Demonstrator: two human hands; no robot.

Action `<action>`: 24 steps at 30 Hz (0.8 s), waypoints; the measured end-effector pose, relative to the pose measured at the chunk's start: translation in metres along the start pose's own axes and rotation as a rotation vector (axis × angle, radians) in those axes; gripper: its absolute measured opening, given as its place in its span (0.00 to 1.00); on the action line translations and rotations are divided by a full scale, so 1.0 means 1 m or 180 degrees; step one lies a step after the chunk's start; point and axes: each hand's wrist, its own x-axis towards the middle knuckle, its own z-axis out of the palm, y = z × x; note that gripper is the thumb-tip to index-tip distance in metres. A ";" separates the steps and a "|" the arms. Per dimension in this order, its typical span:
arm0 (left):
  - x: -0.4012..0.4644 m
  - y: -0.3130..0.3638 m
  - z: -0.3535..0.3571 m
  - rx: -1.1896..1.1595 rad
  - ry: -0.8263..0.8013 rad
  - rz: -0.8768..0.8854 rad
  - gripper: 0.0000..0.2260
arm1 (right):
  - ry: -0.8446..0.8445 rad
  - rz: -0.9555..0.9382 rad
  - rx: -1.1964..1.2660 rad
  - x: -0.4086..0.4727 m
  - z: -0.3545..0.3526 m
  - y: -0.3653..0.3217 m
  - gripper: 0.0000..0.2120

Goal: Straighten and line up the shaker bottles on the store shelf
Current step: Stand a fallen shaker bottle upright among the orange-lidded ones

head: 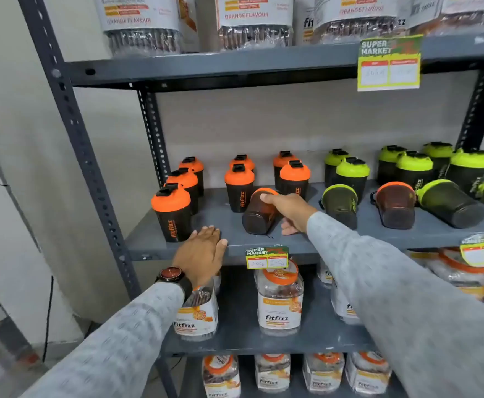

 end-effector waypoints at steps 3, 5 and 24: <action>0.000 -0.002 0.009 0.0141 0.0175 -0.0037 0.33 | -0.0158 0.0070 0.0229 0.000 0.003 -0.005 0.37; -0.002 0.001 0.017 0.0229 0.0286 -0.0103 0.35 | -0.0224 0.0094 0.0339 0.004 0.005 -0.006 0.32; -0.006 0.010 0.019 0.0183 0.0529 -0.0311 0.34 | 0.0679 -0.1128 0.0433 -0.023 0.034 -0.025 0.38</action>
